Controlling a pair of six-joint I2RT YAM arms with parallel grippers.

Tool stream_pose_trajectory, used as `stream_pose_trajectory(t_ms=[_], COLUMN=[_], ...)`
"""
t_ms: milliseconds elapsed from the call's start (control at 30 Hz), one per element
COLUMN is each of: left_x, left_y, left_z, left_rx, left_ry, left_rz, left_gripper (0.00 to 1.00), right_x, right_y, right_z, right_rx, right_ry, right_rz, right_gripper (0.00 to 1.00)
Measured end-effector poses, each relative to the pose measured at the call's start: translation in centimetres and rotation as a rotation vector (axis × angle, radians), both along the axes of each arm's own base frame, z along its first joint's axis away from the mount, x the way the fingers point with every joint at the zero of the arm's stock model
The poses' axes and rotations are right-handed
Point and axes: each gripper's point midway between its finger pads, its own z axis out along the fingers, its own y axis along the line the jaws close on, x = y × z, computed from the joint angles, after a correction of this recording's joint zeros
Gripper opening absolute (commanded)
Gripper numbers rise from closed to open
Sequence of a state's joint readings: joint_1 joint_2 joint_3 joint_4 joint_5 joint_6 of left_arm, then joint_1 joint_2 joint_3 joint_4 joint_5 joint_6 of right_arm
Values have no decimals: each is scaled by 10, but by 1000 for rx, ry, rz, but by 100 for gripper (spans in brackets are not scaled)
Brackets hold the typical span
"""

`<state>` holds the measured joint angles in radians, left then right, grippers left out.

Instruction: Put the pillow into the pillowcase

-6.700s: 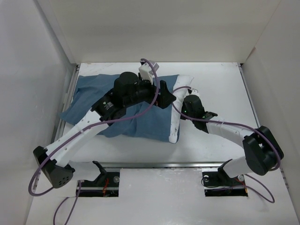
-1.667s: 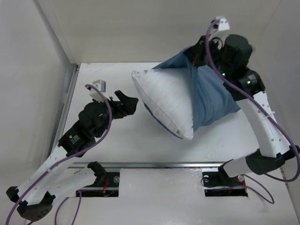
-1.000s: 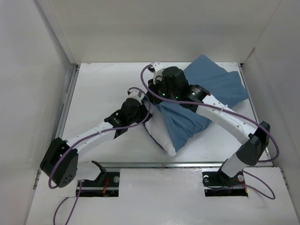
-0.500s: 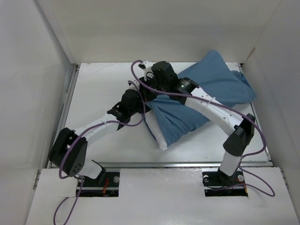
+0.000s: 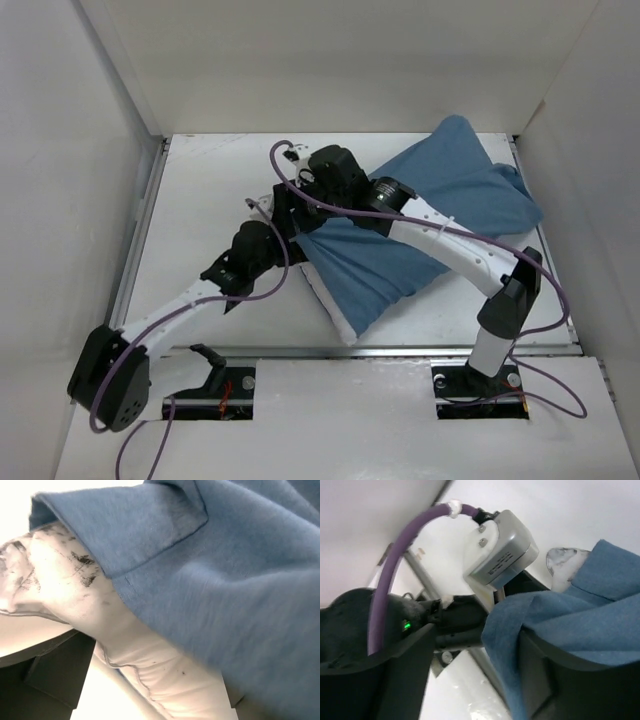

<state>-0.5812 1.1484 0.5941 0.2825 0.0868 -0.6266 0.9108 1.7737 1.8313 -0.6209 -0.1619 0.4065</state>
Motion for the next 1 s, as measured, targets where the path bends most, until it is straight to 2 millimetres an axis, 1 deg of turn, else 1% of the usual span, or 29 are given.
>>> stream_pose_trajectory(t_ms=[67,133,200,233,267,300,367,400,433,500,567,633,667,700,800,833,867,900,967,1000], left_x=[-12,-23,-35,-42,-51,-55,-66,-69,-72,-77,-80,-83,-85,-86,-89,-89,-89,-87,-86,-83], left_y=[12,22,36,46,57,60,72,78,83,91,94,95,94,93,87,84,80,75,65,61], left_z=[1,9,14,11,15,17,31,36,40,43,34,18,10,3,-17,-22,-26,-30,-38,-42], left_rx=[5,5,12,4,-26,-39,-105,-134,-164,-203,-208,-192,-183,-175,-142,-136,-135,-137,-143,-147], left_ry=[7,-13,-21,4,3,0,-17,-20,-18,-5,33,77,99,124,172,185,191,194,203,202], left_rz=[26,45,70,110,153,160,211,242,272,319,344,348,347,344,317,301,283,263,222,206], left_gripper=[100,100,100,100,100,100,100,98,95,86,73,63,48,41,26,17,11,7,0,0], right_x=[-15,-30,-46,-47,-36,-21,16,31,43,50,46,41,39,37,26,21,17,14,12,13], right_y=[8,12,13,7,-4,-19,-56,-76,-95,-119,-129,-134,-137,-139,-152,-157,-162,-167,-172,-173], right_z=[11,23,38,48,58,68,83,88,87,78,58,31,15,2,-43,-56,-67,-76,-86,-87], right_rx=[51,85,122,127,126,131,129,123,109,79,38,-14,-45,-71,-156,-179,-200,-216,-235,-235], right_ry=[37,52,60,31,-18,-55,-128,-156,-171,-180,-158,-122,-99,-80,-8,12,25,37,43,38], right_rz=[34,60,107,99,40,-24,-179,-259,-329,-413,-447,-463,-470,-477,-499,-505,-514,-520,-537,-548], right_gripper=[86,99,99,99,99,99,99,99,99,99,99,99,99,99,99,99,99,99,99,99])
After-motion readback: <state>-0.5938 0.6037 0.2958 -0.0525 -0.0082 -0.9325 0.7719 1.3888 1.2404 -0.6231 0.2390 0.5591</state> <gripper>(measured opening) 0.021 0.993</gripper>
